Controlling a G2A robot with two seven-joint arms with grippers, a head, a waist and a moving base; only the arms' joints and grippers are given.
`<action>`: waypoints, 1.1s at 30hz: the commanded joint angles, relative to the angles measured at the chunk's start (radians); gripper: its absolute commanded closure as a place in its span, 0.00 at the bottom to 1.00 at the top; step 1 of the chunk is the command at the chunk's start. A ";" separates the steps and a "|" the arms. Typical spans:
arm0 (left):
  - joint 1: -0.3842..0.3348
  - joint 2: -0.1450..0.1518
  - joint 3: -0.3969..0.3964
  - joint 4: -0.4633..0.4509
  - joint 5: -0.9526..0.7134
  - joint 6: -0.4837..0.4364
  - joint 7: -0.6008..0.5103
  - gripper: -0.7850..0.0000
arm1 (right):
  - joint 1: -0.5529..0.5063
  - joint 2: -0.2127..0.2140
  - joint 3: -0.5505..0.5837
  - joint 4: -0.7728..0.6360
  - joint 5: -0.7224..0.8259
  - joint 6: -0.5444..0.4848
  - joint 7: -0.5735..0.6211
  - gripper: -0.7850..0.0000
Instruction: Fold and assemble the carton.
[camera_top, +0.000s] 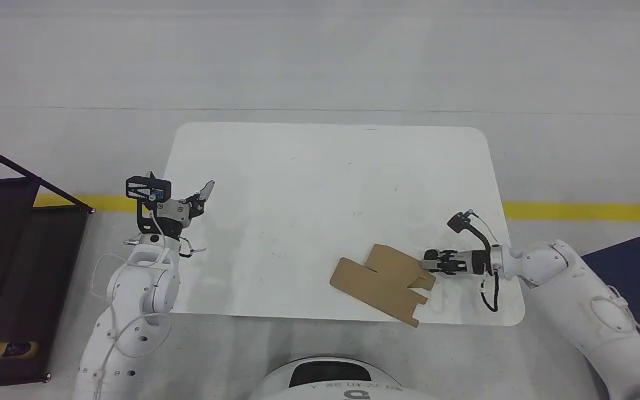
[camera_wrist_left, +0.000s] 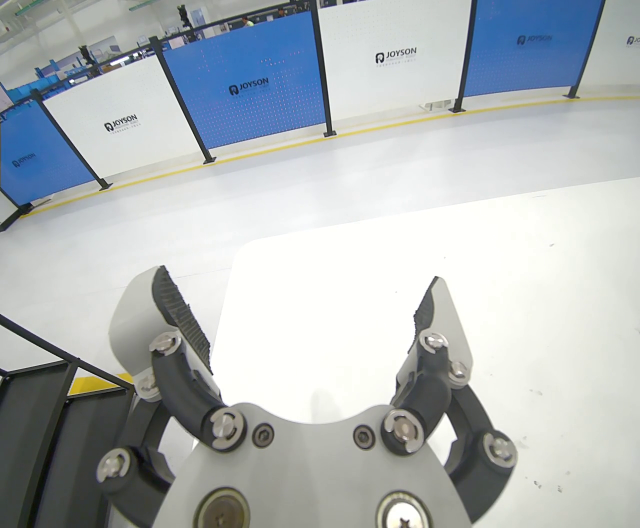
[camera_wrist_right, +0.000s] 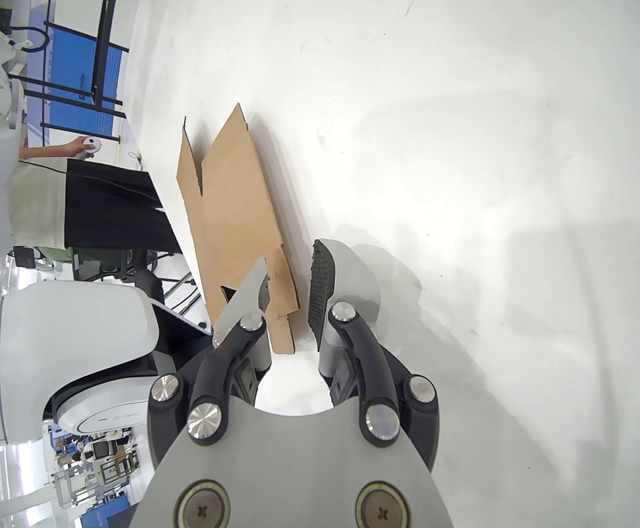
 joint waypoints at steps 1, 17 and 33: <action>0.000 0.000 0.000 0.000 0.000 0.000 0.000 0.00 | 0.003 0.000 -0.002 0.002 0.006 -0.006 0.013 0.59; 0.000 0.000 0.000 0.000 0.000 0.000 0.000 0.00 | 0.022 -0.007 -0.025 0.019 0.031 -0.015 0.040 1.00; 0.000 0.000 0.000 0.000 0.000 0.000 0.000 0.00 | 0.049 0.009 0.081 0.141 0.373 0.014 -0.093 1.00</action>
